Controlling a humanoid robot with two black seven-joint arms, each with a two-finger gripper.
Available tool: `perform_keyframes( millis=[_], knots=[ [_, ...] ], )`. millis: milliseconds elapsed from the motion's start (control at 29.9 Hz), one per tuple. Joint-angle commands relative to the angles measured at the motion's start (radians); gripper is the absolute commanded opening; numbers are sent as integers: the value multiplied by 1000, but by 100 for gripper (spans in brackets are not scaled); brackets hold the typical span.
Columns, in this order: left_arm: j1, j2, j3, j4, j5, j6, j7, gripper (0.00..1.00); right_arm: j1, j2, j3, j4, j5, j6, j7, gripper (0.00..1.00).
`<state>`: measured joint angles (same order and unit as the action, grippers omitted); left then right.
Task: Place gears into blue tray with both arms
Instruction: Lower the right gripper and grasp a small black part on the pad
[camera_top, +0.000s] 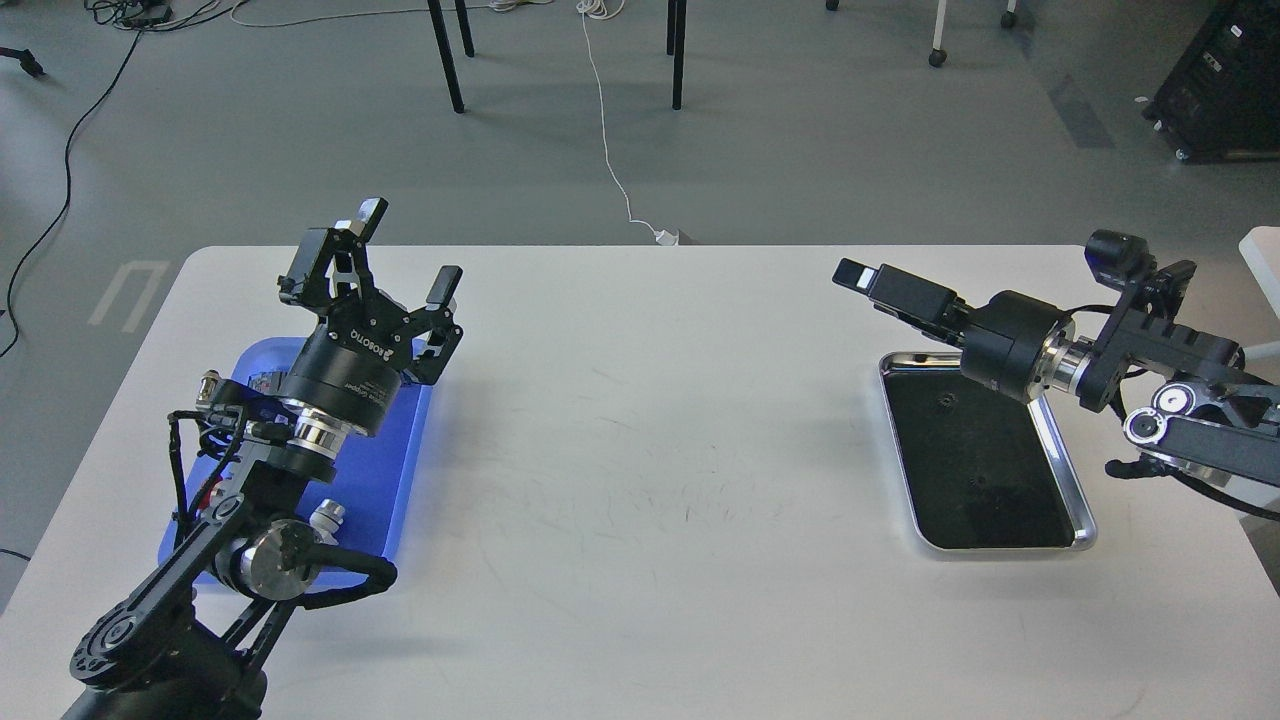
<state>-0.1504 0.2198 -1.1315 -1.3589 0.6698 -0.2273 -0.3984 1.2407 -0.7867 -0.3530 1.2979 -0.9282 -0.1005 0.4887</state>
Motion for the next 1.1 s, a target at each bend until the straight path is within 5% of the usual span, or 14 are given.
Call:
perform_keyframes(
  millis=[0, 167, 434, 902, 1069],
  knots=[
    [3, 3, -4, -6, 1, 0, 0, 98, 243, 12, -277, -5, -177, 2, 0, 99],
    [3, -2, -4, -12, 4, 3, 0, 98, 453, 101, -573, -9, -309, 2, 0, 98],
    [3, 7, 1, -12, 5, -4, 0, 98, 457, 204, -817, -112, -382, -1, 0, 96],
    [5, 6, -1, -14, 5, -7, 0, 98, 310, 267, -840, -187, -370, -15, 0, 92],
    [6, 4, -4, -12, 5, -7, 0, 98, 266, 296, -839, -239, -368, -25, 0, 79]
  ],
)
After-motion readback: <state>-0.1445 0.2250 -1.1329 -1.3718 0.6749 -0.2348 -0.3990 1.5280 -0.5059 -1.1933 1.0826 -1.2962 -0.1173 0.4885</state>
